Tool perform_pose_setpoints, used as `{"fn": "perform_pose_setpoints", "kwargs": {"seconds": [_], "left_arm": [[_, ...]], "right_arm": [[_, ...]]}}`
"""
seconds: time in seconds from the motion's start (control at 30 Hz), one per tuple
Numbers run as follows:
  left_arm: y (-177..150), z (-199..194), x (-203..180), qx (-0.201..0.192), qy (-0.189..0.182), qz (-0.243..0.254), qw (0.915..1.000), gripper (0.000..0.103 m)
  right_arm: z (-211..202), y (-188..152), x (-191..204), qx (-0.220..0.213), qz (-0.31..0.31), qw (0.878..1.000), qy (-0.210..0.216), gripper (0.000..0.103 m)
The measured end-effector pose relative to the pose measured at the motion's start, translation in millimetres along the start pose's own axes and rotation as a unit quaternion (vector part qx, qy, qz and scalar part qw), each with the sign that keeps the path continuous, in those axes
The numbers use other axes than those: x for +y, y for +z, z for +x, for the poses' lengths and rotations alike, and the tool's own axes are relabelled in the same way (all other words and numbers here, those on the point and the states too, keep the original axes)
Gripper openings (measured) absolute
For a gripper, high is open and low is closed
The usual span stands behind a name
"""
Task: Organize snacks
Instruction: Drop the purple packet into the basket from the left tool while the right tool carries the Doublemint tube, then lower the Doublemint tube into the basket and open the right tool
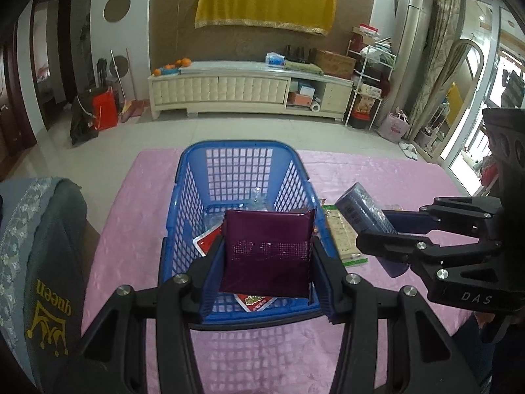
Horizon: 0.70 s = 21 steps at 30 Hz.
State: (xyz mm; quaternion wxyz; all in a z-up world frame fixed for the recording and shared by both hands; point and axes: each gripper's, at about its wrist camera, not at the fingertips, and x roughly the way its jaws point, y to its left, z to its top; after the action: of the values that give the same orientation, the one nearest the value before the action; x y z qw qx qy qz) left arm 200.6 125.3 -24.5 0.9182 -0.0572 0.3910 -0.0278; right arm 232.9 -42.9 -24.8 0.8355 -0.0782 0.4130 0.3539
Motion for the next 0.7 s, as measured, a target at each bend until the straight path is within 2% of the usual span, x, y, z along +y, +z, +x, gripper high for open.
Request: {"fn": "perform_pose_setpoints", "kwargs": {"seconds": [0.33, 0.37, 0.4, 0.53, 0.6, 0.7], "left_arm": [[-7, 32, 9, 0.028, -0.008, -0.006, 0.9996, 0.049], [-8, 33, 8, 0.027, -0.007, -0.002, 0.9996, 0.052], [-8, 34, 8, 0.028, -0.005, 0.001, 0.9996, 0.058], [-9, 31, 4, 0.035, 0.001, 0.009, 0.9994, 0.065], [-9, 26, 4, 0.032, 0.004, 0.014, 0.9994, 0.071], [-8, 17, 5, 0.026, 0.010, 0.013, 0.9995, 0.072]], "right_arm": [[21, 2, 0, 0.019, 0.011, 1.000, -0.005, 0.034], [21, 2, 0, 0.019, 0.012, 1.000, -0.005, 0.034], [22, 1, -1, 0.020, 0.014, 1.000, -0.005, 0.034], [18, 1, -5, 0.015, 0.027, 1.000, -0.003, 0.034], [14, 1, -5, 0.013, 0.027, 1.000, -0.005, 0.034], [9, 0, -3, 0.010, 0.026, 1.000, -0.005, 0.034]]}}
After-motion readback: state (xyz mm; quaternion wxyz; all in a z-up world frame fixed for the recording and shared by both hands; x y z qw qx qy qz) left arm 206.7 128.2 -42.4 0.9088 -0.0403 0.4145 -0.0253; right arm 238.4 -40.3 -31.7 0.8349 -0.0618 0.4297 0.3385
